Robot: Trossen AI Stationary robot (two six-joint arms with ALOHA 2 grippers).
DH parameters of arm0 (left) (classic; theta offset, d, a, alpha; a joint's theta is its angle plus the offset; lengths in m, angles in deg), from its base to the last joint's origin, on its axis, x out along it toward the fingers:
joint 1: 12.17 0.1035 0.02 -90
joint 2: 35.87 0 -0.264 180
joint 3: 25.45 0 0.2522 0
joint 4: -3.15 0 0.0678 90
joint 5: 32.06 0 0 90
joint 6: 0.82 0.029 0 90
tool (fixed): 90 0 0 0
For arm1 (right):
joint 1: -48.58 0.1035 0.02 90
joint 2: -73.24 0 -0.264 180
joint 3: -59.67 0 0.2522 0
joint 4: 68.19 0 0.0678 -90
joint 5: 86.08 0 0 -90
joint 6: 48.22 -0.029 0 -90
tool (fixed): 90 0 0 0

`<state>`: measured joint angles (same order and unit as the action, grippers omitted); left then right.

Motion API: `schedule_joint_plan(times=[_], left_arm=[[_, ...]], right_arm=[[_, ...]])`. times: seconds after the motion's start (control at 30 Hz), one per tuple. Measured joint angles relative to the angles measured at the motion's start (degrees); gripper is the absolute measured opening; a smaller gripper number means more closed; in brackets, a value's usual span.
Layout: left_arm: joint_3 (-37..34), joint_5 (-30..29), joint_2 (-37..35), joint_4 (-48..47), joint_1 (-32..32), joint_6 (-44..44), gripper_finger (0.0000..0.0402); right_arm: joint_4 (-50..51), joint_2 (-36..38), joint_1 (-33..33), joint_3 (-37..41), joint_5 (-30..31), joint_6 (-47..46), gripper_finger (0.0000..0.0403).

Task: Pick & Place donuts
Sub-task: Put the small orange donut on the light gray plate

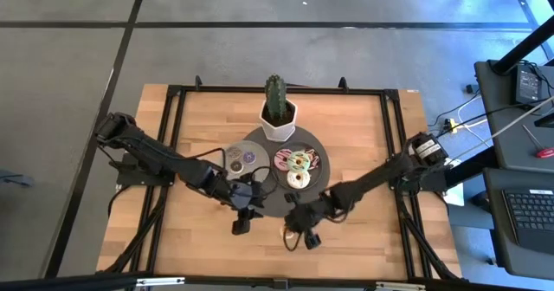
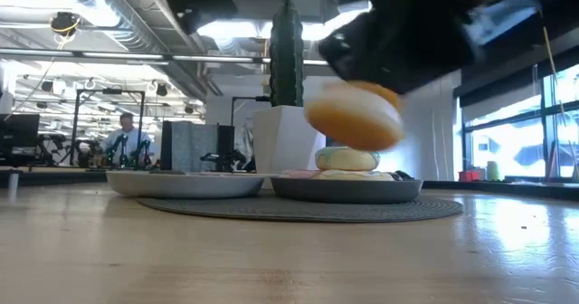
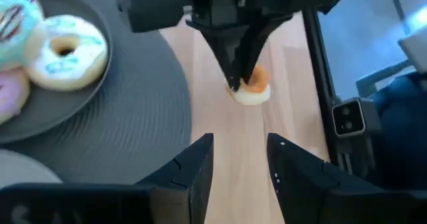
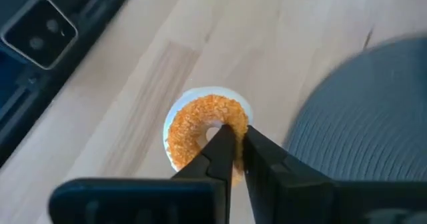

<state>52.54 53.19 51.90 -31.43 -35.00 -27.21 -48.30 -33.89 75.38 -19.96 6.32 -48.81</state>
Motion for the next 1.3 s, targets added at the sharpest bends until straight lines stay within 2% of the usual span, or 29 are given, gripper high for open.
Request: schedule_joint_plan(times=[0.17, 0.37, 0.6, 0.83, 1.0, 1.13, 1.3], left_arm=[[0.0, -0.9, -3.1, -3.8, -0.1, -2.7, 0.0135], [0.0, -7.6, -4.6, -3.0, -0.4, -1.0, 0.0132], [0.0, -7.6, -4.6, -3.8, -0.8, -1.8, 0.0136], [0.0, -7.6, -4.6, -3.8, -1.1, 1.0, 0.0132], [0.0, -7.4, -4.6, -4.8, -1.1, 1.1, 0.0136], [0.0, -5.4, -4.9, -6.3, -1.1, 1.1, 0.0136], [0.0, -2.2, -5.8, -10.1, -1.2, 0.4, 0.0132]], right_arm=[[-2.4, 0.0, -3.8, -0.1, -3.1, 5.1, 0.0027], [-3.3, -0.3, -7.7, -0.1, -0.6, 6.8, 0.0026], [-7.0, -1.1, -12.4, -0.1, 0.3, 5.2, 0.0026], [-8.8, -2.5, -14.5, -0.1, -0.1, 3.9, 0.0026], [-8.2, -5.6, -15.6, -5.3, -0.2, 2.6, 0.0026], [-1.1, -9.1, -15.8, -12.6, -1.0, 4.1, 0.0026], [4.6, -12.6, -15.9, -17.5, -1.0, 4.1, 0.0025]])
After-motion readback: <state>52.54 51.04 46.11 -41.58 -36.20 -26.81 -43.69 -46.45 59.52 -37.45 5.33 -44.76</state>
